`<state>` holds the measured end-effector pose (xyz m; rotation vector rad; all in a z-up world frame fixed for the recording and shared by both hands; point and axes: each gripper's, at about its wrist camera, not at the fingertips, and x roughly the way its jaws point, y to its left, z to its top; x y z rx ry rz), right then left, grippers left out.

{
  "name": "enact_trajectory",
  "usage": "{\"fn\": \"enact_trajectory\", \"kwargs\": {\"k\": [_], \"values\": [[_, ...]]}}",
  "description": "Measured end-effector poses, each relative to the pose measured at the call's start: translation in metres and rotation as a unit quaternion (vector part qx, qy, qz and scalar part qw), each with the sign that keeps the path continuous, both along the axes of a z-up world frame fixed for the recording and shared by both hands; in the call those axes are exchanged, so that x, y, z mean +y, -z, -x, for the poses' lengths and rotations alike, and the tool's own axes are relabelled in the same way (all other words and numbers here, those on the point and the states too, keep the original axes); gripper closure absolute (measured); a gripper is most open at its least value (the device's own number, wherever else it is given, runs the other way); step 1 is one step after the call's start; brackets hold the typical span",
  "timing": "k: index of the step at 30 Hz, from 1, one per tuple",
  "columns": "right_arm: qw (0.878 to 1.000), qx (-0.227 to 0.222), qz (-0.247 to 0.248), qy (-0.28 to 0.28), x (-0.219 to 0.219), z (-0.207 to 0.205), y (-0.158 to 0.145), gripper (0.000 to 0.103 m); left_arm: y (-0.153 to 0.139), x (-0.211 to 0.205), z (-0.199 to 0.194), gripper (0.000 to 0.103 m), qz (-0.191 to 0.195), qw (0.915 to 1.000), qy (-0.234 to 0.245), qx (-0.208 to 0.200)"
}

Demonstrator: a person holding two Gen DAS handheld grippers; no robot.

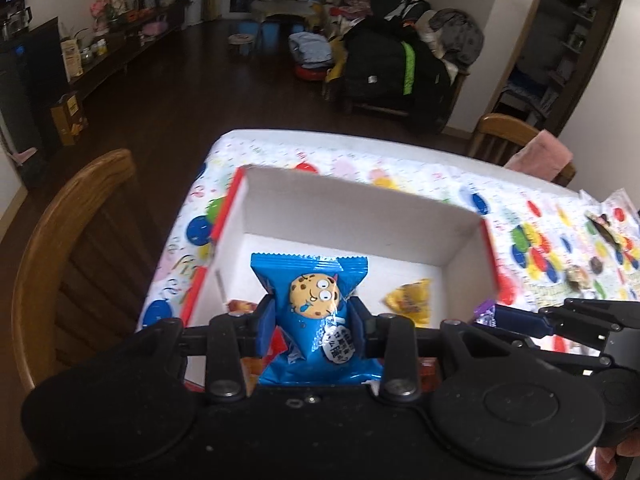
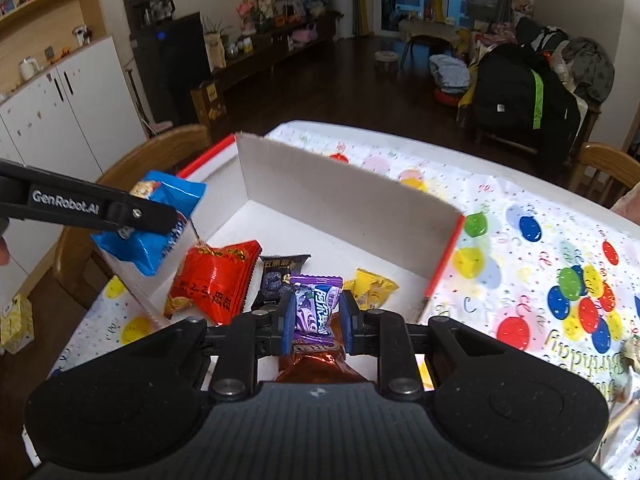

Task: Organize snacks
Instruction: 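Carry both items into the red box and open both tools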

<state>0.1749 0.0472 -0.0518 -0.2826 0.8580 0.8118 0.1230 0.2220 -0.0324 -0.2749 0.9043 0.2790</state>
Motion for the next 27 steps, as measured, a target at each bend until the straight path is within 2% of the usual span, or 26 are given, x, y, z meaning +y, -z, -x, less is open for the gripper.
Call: {"fn": "enact_trajectory", "kwargs": {"k": [7, 15, 21, 27], "values": [[0.999, 0.014, 0.032, -0.003, 0.023, -0.012, 0.027, 0.081, 0.022, 0.021, -0.015, 0.068, -0.013, 0.9996, -0.006, 0.024], [0.998, 0.029, 0.056, 0.004, 0.033, -0.025, 0.045, 0.081, 0.042, 0.021, -0.033, 0.068, -0.027, 0.9986, 0.007, 0.045], [0.997, 0.032, 0.073, -0.005, 0.036, -0.023, 0.053, 0.081, 0.052, 0.02, -0.039, 0.067, -0.022, 0.9982, 0.011, 0.056], [0.997, 0.044, 0.069, -0.002, 0.036, -0.023, 0.054, 0.08, 0.054, 0.019, -0.043, 0.066, -0.023, 0.998, 0.006, 0.058]]}}
